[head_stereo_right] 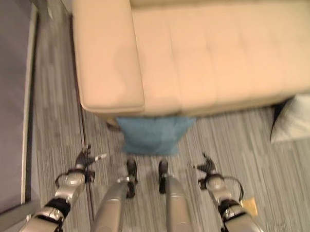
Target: Pick up all the scattered cushions and arrange them neatly on the sofa.
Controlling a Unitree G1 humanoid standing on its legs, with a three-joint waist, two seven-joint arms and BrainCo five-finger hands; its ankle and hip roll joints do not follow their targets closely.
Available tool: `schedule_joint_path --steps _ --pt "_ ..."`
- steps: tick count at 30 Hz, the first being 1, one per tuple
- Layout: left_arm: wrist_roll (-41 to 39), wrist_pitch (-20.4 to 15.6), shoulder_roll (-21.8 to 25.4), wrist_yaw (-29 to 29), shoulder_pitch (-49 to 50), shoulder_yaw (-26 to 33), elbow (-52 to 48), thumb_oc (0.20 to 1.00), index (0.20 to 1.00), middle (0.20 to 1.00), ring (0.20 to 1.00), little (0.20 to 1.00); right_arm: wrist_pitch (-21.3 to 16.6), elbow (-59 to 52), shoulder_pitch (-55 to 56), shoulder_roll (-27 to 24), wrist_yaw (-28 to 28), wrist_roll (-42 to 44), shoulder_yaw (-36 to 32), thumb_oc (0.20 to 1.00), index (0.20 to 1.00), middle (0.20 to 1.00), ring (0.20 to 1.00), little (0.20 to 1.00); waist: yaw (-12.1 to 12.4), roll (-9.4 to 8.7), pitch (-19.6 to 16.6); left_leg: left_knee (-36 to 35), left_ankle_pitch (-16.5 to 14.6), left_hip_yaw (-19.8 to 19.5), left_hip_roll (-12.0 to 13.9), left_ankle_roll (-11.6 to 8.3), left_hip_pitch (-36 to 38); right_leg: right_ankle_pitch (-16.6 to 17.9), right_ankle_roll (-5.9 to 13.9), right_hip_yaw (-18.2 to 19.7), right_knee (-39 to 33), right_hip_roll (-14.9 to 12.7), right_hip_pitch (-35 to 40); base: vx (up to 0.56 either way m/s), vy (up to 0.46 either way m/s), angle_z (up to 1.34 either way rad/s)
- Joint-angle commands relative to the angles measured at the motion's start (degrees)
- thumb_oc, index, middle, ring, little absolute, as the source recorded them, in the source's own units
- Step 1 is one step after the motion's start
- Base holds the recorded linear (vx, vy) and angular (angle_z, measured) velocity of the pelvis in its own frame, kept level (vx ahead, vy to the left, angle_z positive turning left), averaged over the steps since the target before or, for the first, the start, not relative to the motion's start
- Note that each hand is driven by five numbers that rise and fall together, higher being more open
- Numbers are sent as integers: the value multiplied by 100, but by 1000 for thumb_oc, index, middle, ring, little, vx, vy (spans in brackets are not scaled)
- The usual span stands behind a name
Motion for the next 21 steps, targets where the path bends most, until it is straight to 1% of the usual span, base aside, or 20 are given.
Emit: schedule_joint_path --steps 1,2,3,4,5,7,9,10,11,16,17,21 --pt "-66 -338 -84 592 131 -122 -275 1000 1000 1000 1000 1000 -265 -312 284 -282 -566 144 221 1000 1000 1000 1000 1000 -19 46 -722 700 -373 -202 198 -67 -634 938 240 13 -674 -122 -391 -88 3 -17" --pt "-91 -352 -84 694 -61 -156 -239 1000 1000 1000 1000 1000 -327 -339 124 -305 -677 164 242 1000 1000 1000 1000 1000 -44 61 -706 826 -381 -223 215 -66 -926 917 223 59 -520 -103 -700 -92 -12 -8" --pt "-199 -361 2 737 -350 -228 -271 1000 1000 1000 1000 1000 -362 -401 -146 -363 -826 240 267 1000 1000 1000 1000 1000 -76 100 -676 1144 -410 -261 217 -45 -1448 861 189 87 -197 -98 -1206 -82 5 2" --pt "-274 -370 48 779 -450 -201 -359 1000 1000 1000 1000 1000 -392 -503 -260 -411 -854 296 266 1000 1000 1000 1000 1000 -82 122 -649 1315 -445 -266 224 -23 -1702 832 181 129 8 -85 -1491 -53 5 1" --pt "-275 -368 49 779 -454 -199 -358 1000 1000 1000 1000 1000 -391 -503 -265 -412 -854 297 267 1000 1000 1000 1000 1000 -83 126 -679 1347 -457 -268 230 -23 -1756 822 181 130 36 -83 -1543 -22 32 -9" --pt "-300 -378 75 983 -613 -150 -738 1000 1000 1000 1000 1000 -444 -778 -378 -525 -975 303 221 1000 1000 1000 1000 1000 -69 143 -611 1799 -533 -296 272 1 -2416 730 134 203 536 -85 -2185 -14 -16 -13" --pt "-300 -376 74 984 -613 -150 -739 1000 1000 1000 1000 1000 -443 -780 -376 -526 -976 302 219 1000 1000 1000 1000 1000 -69 148 -638 1824 -541 -300 276 0 -2459 722 133 202 556 -83 -2224 -4 -12 -3" --pt "-407 -367 43 1146 -784 -130 -682 1000 1000 1000 1000 1000 -461 -773 -581 -577 -1092 342 190 1000 1000 1000 1000 1000 -66 174 -591 2075 -588 -342 245 23 -2843 664 101 189 851 -69 -2624 5 -33 2" --pt "-414 -335 17 1172 -830 -115 -733 1000 1000 1000 1000 1000 -463 -840 -623 -594 -1124 333 184 1000 1000 1000 1000 1000 -88 180 -603 2212 -617 -348 250 21 -3057 638 85 192 957 -66 -2812 9 -50 2" --pt "-416 -338 34 1327 -1053 -106 -852 1000 1000 1000 1000 1000 -555 -1146 -862 -654 -1332 328 103 1000 1000 1000 1000 1000 -121 186 -560 2482 -671 -439 193 47 -3698 579 23 197 1305 -13 -3500 8 -22 5" --pt "-528 -382 128 1300 -1195 -130 -817 1000 1000 1000 1000 1000 -621 -1231 -997 -700 -1372 370 99 1000 1000 1000 1000 1000 -151 180 -552 2580 -683 -479 189 46 -3944 586 17 219 1390 12 -3734 0 0 0" --pt "-671 -437 329 1255 -1477 -199 -972 1000 1000 1000 1000 1000 -685 -1454 -1241 -859 -1280 476 194 1000 1000 1000 1000 1000 -175 179 -499 2698 -679 -501 177 50 -4275 589 2 243 1522 38 -4066 0 0 0"
